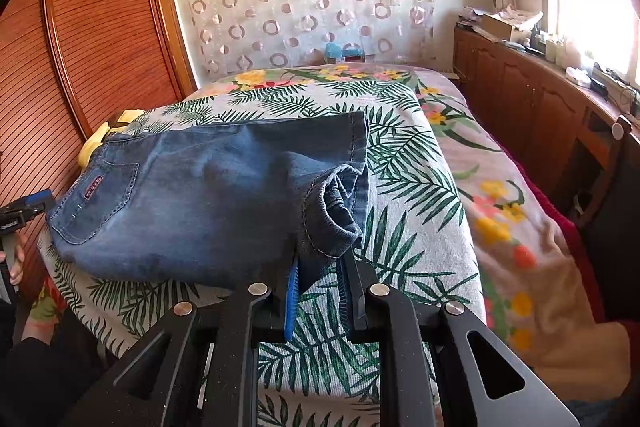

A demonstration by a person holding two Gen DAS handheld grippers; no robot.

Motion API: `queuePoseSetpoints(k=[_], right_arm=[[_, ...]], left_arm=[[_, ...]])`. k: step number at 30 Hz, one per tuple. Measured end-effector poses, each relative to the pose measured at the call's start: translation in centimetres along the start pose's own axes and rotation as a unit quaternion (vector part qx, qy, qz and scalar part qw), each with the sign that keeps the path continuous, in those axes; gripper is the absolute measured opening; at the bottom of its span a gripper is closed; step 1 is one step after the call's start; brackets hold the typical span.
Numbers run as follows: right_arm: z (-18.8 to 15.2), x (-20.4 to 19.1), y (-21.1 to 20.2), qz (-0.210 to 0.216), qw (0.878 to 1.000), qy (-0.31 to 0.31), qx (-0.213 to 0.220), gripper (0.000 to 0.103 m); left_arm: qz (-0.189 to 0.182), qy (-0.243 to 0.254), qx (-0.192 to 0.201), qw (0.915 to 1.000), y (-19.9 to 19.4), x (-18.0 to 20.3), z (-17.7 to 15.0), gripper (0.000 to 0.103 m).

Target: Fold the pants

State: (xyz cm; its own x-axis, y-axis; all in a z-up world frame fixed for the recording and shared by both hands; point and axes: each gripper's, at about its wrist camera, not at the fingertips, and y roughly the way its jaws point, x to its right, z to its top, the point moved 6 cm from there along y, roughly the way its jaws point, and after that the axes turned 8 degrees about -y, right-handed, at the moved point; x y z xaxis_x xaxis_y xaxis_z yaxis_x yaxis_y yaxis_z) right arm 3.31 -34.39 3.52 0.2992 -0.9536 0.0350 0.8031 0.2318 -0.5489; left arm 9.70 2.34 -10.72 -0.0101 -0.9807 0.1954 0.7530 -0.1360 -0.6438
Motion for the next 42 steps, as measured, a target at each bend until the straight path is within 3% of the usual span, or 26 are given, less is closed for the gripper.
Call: queuePoseSetpoints(k=[18,42], right_arm=[[-0.3,0.2,-0.7,0.006,1.000,0.003,0.012,0.021],[0.4,0.0,-0.8,0.010,1.000,0.004,0.015,0.021]], left_arm=[[-0.021,0.049,0.009,0.9985,0.2,6.0,1.3,0.085],[-0.041,0.061,-0.009,0.9973,1.3,8.9,0.2,0.085]])
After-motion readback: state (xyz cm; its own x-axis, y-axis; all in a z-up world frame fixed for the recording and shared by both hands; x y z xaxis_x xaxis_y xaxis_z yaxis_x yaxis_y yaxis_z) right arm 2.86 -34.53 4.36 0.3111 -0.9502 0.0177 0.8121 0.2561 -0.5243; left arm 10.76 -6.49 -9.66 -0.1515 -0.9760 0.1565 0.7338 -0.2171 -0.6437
